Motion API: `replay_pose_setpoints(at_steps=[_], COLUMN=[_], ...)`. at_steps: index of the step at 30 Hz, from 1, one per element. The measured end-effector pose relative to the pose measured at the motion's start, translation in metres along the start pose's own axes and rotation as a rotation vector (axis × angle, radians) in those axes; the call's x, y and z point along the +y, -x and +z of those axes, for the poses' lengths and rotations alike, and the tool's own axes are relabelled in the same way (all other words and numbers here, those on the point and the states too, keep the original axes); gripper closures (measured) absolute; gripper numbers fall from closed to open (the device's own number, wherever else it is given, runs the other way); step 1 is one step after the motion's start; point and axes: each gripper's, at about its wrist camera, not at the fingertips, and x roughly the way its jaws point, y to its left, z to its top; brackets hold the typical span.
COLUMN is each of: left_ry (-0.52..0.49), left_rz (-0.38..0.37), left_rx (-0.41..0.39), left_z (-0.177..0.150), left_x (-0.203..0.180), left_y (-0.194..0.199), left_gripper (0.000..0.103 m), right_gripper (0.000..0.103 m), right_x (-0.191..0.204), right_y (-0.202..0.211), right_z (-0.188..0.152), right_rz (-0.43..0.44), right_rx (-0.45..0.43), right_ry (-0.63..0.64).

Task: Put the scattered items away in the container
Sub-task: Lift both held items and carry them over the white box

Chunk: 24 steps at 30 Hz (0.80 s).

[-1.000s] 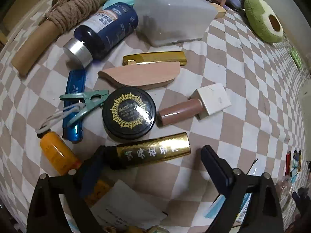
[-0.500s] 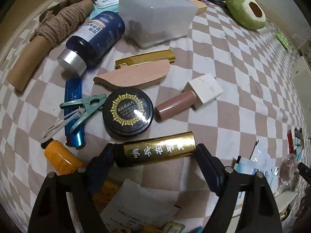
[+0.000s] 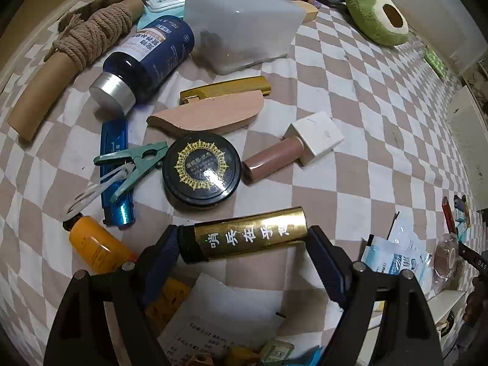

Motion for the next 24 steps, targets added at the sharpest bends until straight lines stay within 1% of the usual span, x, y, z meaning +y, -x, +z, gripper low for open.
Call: replay_pose_setpoints(at_steps=[6, 8, 12, 14, 17, 22, 24], left_ry=[0.03, 0.03, 0.024, 0.014, -0.011, -0.042, -0.049], left_rz=[-0.037, -0.042, -0.056, -0.063, -0.067, -0.082, -0.091], left_rx=[0.011, 0.014, 0.014, 0.004, -0.015, -0.046, -0.07], left_z=[-0.006, -0.01, -0.002, -0.001, 0.006, 0.003, 0.008], left_x=[0.006, 0.0, 0.011, 0.005, -0.008, -0.019, -0.026], left_y=[0.009, 0.011, 0.02, 0.024, 0.026, 0.051, 0.061], left_gripper=[0.02, 0.02, 0.02, 0.02, 0.02, 0.02, 0.02], right_gripper=[0.016, 0.016, 0.016, 0.016, 0.016, 0.016, 0.016], right_x=[-0.009, -0.01, -0.016, -0.014, -0.015, -0.019, -0.022], right_y=[0.006, 0.01, 0.016, 0.023, 0.036, 0.065, 0.08], right_z=[-0.007, -0.01, -0.017, -0.024, -0.029, -0.031, -0.033], right_rz=[0.028, 0.042, 0.108, 0.13, 0.131, 0.185, 0.204], right_rx=[0.009, 0.014, 0.03, 0.031, 0.015, -0.017, -0.037], right_ry=[0.009, 0.008, -0.022, -0.035, -0.022, -0.036, -0.044])
